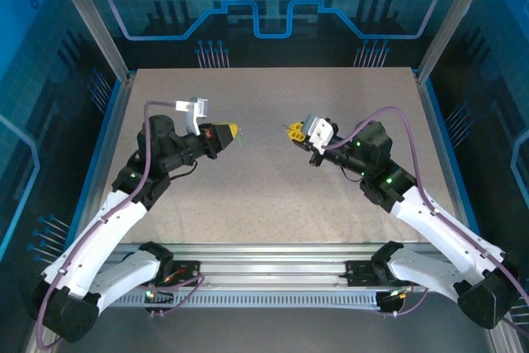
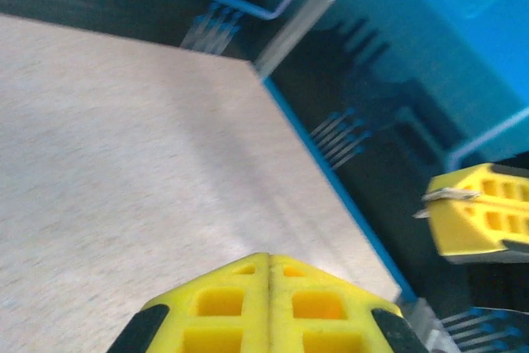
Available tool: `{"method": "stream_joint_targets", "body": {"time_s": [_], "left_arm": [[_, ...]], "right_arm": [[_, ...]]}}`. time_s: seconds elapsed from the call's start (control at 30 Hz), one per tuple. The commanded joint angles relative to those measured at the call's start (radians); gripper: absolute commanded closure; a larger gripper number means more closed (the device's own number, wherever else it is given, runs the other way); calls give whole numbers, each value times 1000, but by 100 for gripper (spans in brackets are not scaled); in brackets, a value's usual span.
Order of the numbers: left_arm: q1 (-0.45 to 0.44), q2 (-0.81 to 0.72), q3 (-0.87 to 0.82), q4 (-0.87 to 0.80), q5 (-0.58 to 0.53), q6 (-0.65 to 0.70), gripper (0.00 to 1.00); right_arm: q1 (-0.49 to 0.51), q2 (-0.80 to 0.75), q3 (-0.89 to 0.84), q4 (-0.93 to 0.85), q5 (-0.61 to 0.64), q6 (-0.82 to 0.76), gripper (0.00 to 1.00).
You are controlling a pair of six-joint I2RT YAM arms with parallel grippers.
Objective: Remove the keys from the keyring
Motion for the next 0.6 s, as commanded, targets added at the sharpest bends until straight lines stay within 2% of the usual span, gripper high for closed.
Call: {"method": "stream_joint_targets", "body": {"time_s": [0.0, 0.17, 0.37, 0.57], "left_arm": [[5, -9, -39, -115, -180, 57, 100], [7, 46, -100, -140, -354, 66, 100], [11, 186, -142, -117, -462, 9, 100], [29, 357, -141, -84, -497, 4, 100]], "right_arm": [[-25, -15, -50, 37, 66, 110, 100], [-42, -29, -116, 49, 146, 178, 100], [-62, -14, -195, 85, 182, 270, 100], [-65, 8, -249, 120, 181, 317, 100]]}}
